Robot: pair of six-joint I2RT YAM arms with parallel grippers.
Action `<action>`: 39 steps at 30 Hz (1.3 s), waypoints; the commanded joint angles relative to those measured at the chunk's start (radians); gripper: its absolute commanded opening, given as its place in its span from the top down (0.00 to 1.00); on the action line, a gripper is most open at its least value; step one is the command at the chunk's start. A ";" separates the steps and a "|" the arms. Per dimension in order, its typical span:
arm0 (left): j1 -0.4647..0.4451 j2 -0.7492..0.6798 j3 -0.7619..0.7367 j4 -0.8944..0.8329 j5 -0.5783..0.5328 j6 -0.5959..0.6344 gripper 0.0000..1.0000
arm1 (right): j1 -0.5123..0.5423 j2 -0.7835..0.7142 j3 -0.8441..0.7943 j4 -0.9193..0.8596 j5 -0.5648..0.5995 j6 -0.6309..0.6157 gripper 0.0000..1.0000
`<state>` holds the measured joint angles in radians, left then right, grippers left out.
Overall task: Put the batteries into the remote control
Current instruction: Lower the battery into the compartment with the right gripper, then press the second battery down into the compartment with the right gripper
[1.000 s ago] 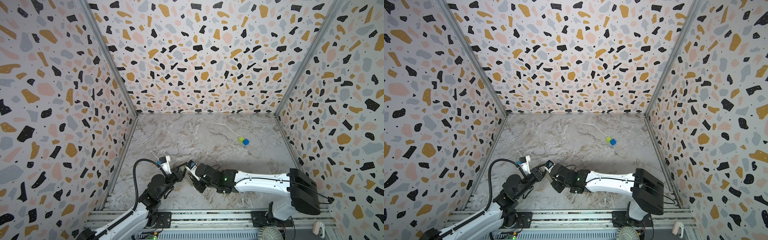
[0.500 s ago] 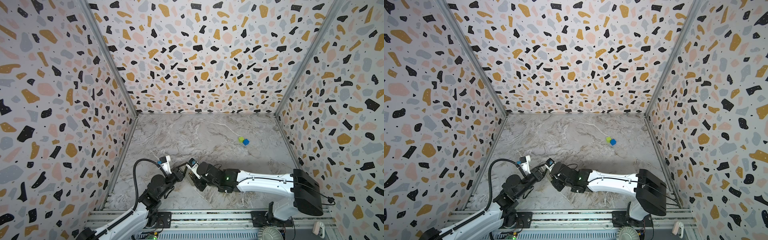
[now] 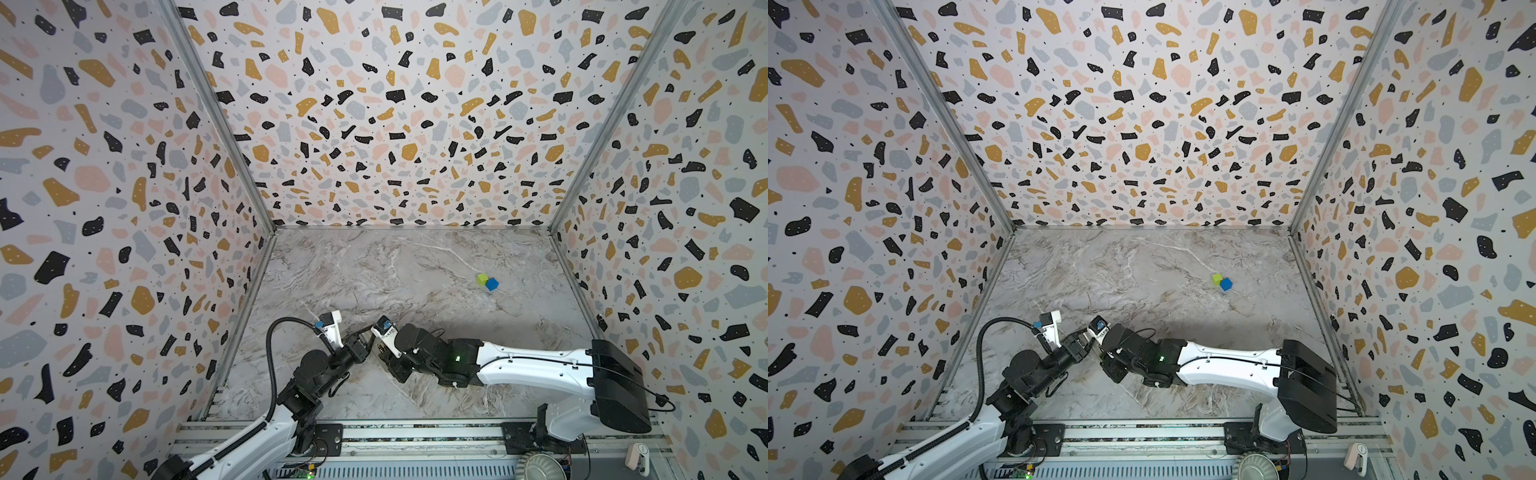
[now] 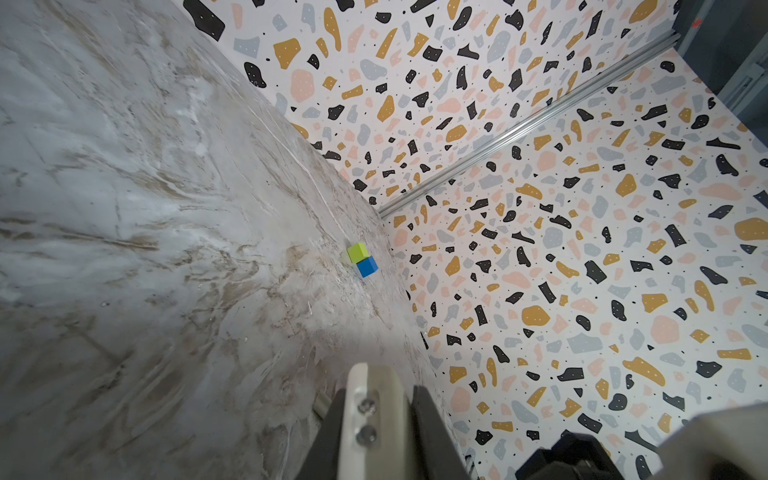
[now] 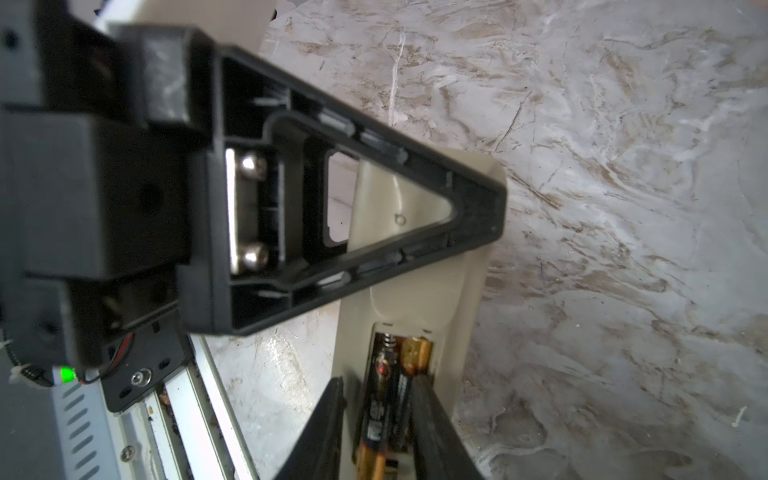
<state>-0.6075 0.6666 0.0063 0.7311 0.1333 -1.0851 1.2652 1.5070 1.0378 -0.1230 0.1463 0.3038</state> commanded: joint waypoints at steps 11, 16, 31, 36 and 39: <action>-0.009 -0.009 -0.030 0.024 0.115 0.025 1.00 | 0.057 -0.180 0.055 -0.150 0.121 -0.072 0.53; -0.009 -0.008 -0.026 0.028 0.166 0.024 1.00 | 0.145 -0.272 -0.029 -0.184 0.163 -0.248 0.47; -0.010 -0.009 -0.001 0.033 0.269 0.013 1.00 | 0.189 -0.317 -0.146 -0.133 0.037 -0.605 0.50; -0.009 -0.003 0.017 0.036 0.285 0.018 1.00 | 0.185 -0.307 -0.146 -0.105 0.012 -0.623 0.49; -0.010 0.006 0.029 0.032 0.297 0.031 1.00 | 0.178 -0.292 -0.134 -0.113 0.013 -0.626 0.47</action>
<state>-0.6128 0.6701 0.0082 0.7113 0.3962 -1.0779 1.4494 1.2076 0.8837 -0.2398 0.1715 -0.3019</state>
